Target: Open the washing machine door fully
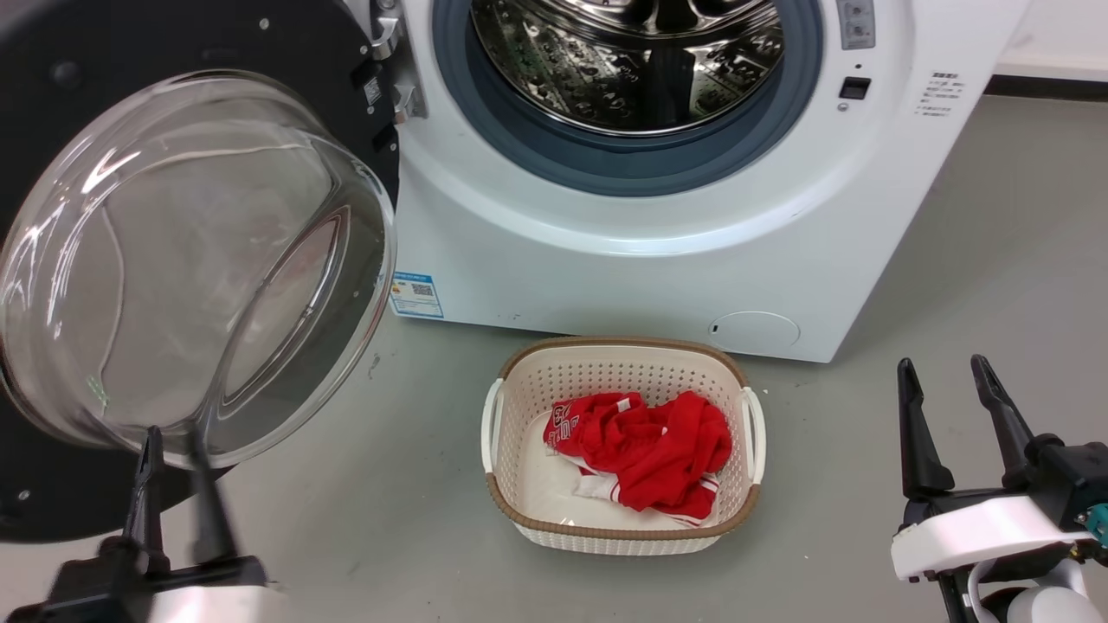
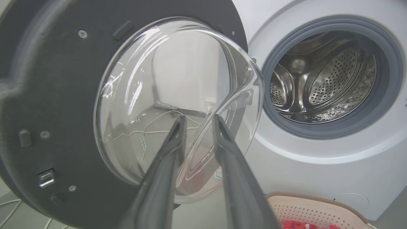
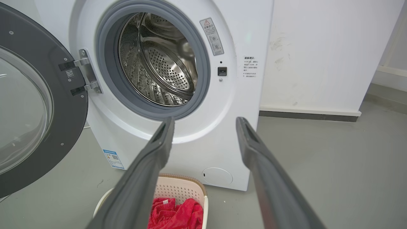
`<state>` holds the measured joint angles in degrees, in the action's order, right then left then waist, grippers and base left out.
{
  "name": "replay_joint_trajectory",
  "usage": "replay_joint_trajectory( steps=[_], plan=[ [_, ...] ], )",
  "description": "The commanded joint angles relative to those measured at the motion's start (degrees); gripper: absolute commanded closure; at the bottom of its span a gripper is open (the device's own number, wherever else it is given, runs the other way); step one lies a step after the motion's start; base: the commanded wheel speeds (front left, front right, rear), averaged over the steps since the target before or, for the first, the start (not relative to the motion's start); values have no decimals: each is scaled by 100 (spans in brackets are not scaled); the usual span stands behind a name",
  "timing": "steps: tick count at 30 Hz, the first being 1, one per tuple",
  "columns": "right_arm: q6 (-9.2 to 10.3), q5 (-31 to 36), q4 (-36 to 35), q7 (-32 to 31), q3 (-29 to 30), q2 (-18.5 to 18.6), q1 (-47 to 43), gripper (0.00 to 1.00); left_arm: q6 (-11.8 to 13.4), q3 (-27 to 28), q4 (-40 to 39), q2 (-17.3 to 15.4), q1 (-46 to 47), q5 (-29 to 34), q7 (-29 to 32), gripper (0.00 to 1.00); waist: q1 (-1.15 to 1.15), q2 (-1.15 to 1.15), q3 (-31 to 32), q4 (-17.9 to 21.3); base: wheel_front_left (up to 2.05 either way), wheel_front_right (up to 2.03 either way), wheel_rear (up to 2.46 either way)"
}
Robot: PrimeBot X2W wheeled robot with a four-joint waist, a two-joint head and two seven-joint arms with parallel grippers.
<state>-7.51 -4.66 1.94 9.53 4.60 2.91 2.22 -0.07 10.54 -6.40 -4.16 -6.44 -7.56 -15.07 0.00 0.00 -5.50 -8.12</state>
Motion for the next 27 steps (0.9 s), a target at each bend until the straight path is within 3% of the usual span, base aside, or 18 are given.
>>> replay_joint_trajectory(
  steps=[1, 11, 20, 27],
  plan=[
    [4, 11, -7, 3, -3, -6, -34, 0, -29, -99, -18, 40, 48, 34, -14, 0, 0, 0, 40, 62, 0, 0, 0],
    [4, 133, -132, -25, -82, -6, -136, 0, -113, -986, 307, 90, 469, 199, -14, 0, 0, 0, 290, 500, 0, 0, 0],
    [4, 137, -310, -98, -145, -7, -261, 0, -120, -1058, 922, 58, 776, 199, -14, 0, 0, 0, 399, 952, 0, 0, 0],
    [4, 36, -269, -106, -174, -7, -327, 0, -102, -1014, 930, 34, 771, 283, -14, 0, 0, 0, 370, 1052, 0, 0, 0]
  ],
)
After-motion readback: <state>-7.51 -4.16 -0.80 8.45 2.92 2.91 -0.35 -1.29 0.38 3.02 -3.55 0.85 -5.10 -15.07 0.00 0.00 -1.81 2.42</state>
